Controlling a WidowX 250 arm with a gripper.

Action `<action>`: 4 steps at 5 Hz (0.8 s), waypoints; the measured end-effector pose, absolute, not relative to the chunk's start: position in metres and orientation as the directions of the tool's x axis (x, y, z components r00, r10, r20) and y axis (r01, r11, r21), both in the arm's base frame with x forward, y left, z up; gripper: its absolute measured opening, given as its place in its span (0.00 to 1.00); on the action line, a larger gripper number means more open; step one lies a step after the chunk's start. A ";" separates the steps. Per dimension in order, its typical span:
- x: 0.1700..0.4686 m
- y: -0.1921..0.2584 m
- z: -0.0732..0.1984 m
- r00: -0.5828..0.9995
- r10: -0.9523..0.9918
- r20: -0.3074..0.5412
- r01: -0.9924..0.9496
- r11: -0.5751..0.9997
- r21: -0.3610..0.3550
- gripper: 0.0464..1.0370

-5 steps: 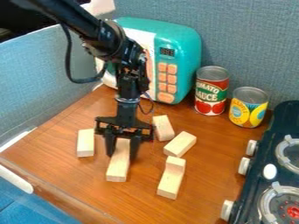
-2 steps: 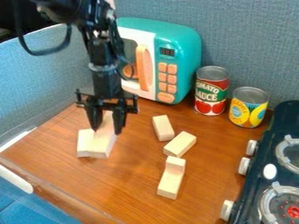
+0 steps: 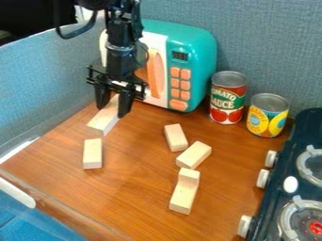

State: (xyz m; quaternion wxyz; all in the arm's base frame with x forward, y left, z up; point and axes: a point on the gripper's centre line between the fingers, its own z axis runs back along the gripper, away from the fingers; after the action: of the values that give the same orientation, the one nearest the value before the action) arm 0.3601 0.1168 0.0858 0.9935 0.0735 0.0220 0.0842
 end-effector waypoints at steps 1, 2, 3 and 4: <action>0.381 0.131 0.077 0.996 0.057 -0.072 -0.046 0.989 0.141 0.51; 0.387 0.149 0.058 0.990 0.047 -0.133 -0.034 0.995 0.097 0.51; 0.386 0.155 0.044 0.986 0.040 -0.161 -0.031 0.998 0.062 0.51; 0.387 0.156 0.042 0.988 0.017 -0.154 -0.009 0.998 0.054 0.51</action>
State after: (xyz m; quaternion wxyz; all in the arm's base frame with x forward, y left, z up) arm 0.3871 0.1556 0.0421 0.9966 0.0266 0.0776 0.0067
